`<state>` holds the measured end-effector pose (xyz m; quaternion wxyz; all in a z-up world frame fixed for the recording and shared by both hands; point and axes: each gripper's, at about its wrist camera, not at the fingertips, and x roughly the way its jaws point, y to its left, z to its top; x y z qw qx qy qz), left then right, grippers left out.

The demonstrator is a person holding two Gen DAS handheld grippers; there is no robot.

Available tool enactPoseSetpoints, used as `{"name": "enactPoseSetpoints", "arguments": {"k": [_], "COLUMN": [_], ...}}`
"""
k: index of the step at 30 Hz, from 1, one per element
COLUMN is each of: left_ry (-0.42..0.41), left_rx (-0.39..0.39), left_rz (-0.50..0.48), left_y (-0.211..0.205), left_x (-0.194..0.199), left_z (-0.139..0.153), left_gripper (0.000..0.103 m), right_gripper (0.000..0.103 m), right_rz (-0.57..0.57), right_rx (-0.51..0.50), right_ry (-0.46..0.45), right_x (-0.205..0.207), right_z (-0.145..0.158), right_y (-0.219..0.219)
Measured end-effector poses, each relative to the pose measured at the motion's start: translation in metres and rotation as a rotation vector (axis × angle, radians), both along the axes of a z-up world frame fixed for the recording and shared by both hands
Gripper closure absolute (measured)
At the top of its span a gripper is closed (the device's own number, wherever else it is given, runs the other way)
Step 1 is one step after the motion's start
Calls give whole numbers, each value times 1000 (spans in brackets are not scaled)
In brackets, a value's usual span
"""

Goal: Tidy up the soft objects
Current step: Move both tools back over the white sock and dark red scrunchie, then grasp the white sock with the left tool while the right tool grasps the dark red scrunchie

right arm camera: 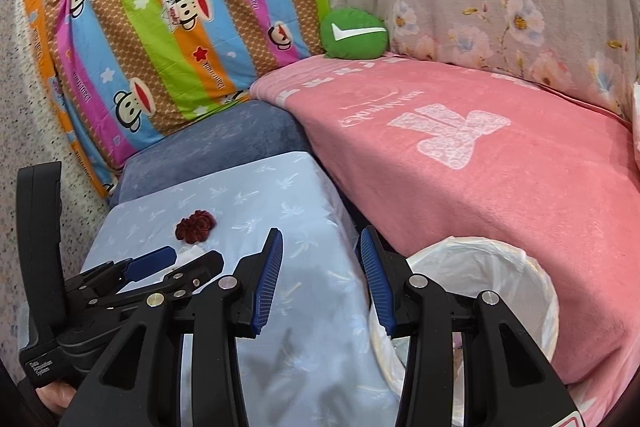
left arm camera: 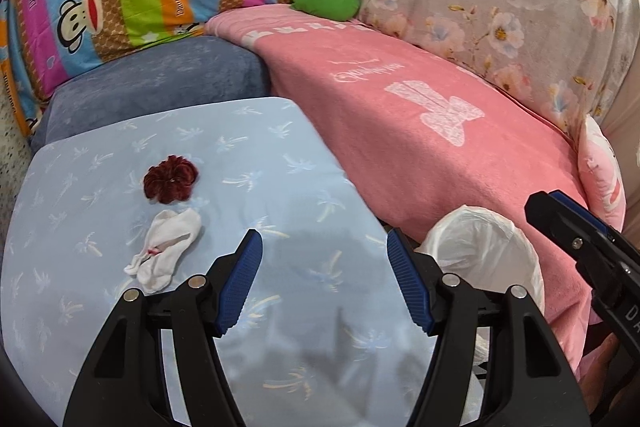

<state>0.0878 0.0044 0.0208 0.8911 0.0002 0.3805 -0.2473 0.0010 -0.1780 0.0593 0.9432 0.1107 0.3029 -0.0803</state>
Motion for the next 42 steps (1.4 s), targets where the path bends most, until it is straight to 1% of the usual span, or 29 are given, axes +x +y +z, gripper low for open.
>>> {"name": "enactPoseSetpoints", "arguments": {"k": [11, 19, 21, 24, 28, 33, 36, 38, 42], "left_ry": [5, 20, 21, 25, 25, 48, 53, 58, 71], "left_rx": [23, 27, 30, 34, 60, 53, 59, 66, 78], "left_rz": [56, 111, 125, 152, 169, 196, 212, 222, 237], "left_y": [32, 55, 61, 70, 80, 93, 98, 100, 108], "left_x": [13, 26, 29, 35, 43, 51, 54, 56, 63], "left_z": [-10, -18, -20, -23, -30, -37, -41, -45, -53], "left_gripper": [41, 40, 37, 31, 30, 30, 25, 24, 17], "right_gripper": [61, 61, 61, 61, 61, 61, 61, 61, 61], "right_rz": [35, 87, 94, 107, 118, 127, 135, 139, 144], "right_rx": [2, -7, -8, -9, 2, 8, 10, 15, 35], "right_ry": [7, 28, 31, 41, 38, 52, 64, 72, 92], "right_x": [18, 37, 40, 51, 60, 71, 78, 82, 93], "right_z": [-3, -7, -8, -10, -13, -18, -23, -25, -34], "right_y": [34, 54, 56, 65, 72, 82, 86, 86, 87]}}
